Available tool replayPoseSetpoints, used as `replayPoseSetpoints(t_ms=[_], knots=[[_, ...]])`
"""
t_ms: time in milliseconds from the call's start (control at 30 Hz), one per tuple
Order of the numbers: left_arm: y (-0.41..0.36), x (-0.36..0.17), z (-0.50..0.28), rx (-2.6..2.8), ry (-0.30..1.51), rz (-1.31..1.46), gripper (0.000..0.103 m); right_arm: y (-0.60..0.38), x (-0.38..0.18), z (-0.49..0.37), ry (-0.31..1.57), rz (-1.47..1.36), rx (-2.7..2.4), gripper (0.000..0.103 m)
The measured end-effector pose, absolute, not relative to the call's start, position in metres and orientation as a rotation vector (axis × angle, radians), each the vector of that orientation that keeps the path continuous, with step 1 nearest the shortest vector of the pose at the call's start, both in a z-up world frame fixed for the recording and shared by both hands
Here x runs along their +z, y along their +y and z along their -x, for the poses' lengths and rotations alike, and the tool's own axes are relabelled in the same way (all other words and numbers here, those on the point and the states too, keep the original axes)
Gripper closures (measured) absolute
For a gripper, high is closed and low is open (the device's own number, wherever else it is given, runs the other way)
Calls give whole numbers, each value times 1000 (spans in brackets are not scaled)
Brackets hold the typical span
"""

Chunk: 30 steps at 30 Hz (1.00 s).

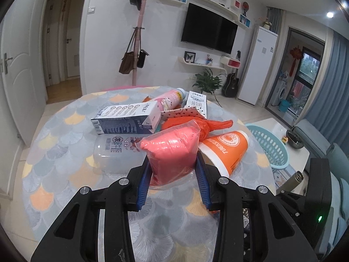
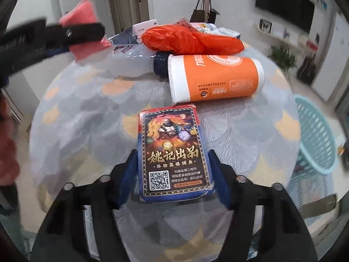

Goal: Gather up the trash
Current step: 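Grasp the printed card box with the right tool, then carry the pink packet and card box into the blue basket, opening both tools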

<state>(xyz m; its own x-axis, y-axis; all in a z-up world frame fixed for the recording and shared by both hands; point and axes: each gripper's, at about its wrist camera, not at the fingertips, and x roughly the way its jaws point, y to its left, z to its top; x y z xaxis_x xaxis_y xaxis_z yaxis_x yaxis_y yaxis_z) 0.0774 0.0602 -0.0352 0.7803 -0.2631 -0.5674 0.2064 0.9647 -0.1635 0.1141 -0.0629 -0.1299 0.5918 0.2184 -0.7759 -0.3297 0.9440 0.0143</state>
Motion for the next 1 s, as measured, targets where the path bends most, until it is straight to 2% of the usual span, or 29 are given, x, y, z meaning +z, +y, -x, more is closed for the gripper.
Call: replayPoseSetpoints(t_ms=[267, 433, 600, 800, 1000], knots=[[51, -14, -74, -254, 582, 72, 66, -76, -95, -92, 780, 104, 379, 45], [35, 4, -85, -287, 558, 51, 66, -117, -51, -88, 665, 36, 309, 45], [-6, 17, -103, -354, 547, 6, 66, -175, -31, -106, 608, -41, 181, 45], [-73, 23, -137, -457, 576, -40, 66, -255, -31, -140, 592, -145, 16, 45], [-151, 14, -182, -561, 661, -79, 66, -326, -68, -188, 666, -265, -129, 45]])
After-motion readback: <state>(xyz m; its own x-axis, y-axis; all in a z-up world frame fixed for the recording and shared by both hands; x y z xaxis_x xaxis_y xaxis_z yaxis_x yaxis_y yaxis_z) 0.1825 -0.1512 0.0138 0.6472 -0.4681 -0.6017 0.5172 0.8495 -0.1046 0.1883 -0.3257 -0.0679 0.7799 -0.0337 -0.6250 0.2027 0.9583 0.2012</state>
